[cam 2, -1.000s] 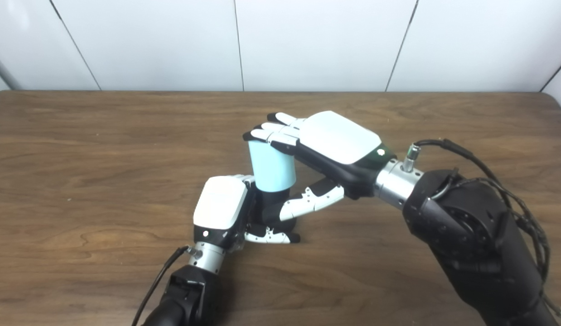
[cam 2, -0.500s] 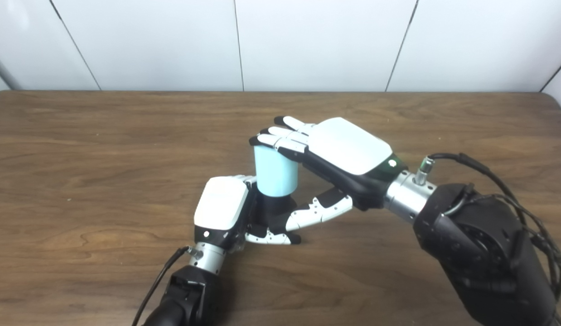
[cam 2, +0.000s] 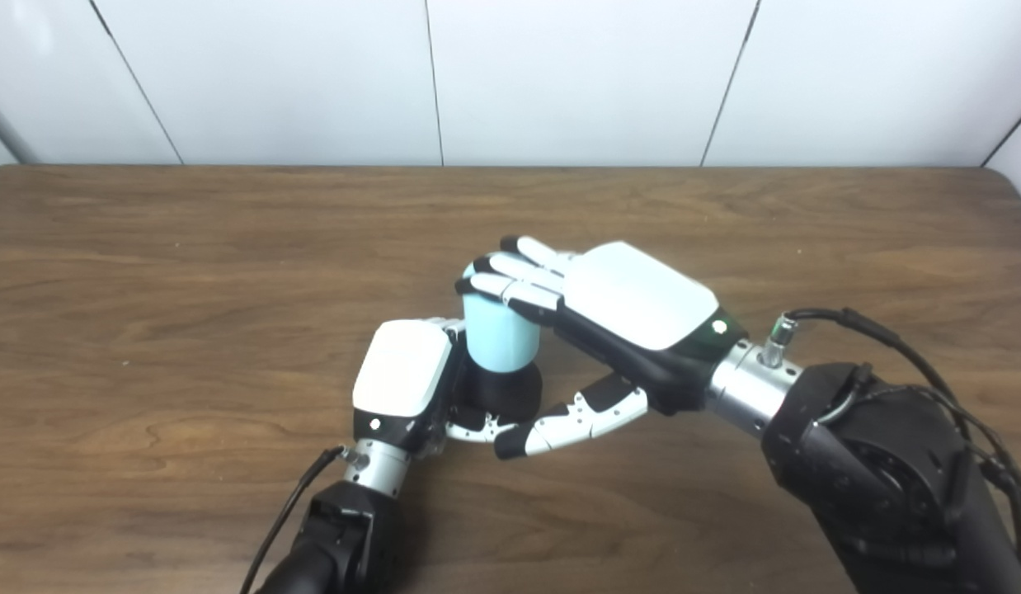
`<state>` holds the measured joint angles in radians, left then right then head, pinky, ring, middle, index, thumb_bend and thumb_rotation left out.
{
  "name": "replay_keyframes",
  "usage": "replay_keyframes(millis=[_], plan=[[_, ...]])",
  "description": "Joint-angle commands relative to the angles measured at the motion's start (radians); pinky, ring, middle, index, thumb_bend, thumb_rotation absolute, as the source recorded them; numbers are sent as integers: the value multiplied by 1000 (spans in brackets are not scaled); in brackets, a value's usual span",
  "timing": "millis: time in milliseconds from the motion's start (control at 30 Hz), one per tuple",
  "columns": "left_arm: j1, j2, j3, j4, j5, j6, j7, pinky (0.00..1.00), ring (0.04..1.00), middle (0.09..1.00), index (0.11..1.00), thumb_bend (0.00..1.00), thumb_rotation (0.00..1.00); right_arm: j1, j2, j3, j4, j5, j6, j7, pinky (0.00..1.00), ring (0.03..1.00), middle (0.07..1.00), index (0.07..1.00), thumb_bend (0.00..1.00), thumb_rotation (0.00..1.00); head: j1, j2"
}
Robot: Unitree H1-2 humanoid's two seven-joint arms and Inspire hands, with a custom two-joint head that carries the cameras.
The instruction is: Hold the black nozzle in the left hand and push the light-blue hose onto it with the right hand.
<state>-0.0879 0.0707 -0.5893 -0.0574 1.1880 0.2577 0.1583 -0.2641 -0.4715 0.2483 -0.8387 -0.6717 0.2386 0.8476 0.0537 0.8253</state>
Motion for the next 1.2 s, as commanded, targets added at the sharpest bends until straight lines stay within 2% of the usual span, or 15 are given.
replay_keyframes(millis=[0, 233, 367, 767, 967, 1167], plan=[[43, 12, -19, 57, -12, 8, -89, 513, 521, 452, 504, 524, 0, -12, -19, -10, -16, -7, -1, 16, 889, 996, 955, 904, 589, 803, 1, 0], [41, 11, -21, 54, -9, 15, -106, 499, 507, 429, 505, 523, 0, -12, -18, -15, -15, -11, -4, 19, 898, 1000, 961, 914, 589, 810, -3, -1], [41, 11, -19, 59, -11, 11, -97, 494, 510, 434, 506, 523, 0, -14, -5, -33, -9, 5, -11, -10, 891, 997, 966, 916, 582, 788, -3, -3], [46, 9, -23, 58, -10, 16, -106, 487, 516, 412, 512, 520, 0, -69, 31, -83, 4, 13, -22, -50, 922, 1000, 998, 944, 580, 863, -3, -3], [48, 12, -24, 59, -10, 13, -103, 491, 517, 410, 515, 519, 0, -77, 32, -96, 8, 29, -20, -58, 926, 1000, 999, 948, 583, 817, -4, -2], [48, 12, -24, 65, -9, 12, -98, 476, 496, 400, 512, 518, 0, -68, 30, -93, 12, 13, -35, -58, 912, 1000, 1000, 947, 584, 822, -4, -2]])
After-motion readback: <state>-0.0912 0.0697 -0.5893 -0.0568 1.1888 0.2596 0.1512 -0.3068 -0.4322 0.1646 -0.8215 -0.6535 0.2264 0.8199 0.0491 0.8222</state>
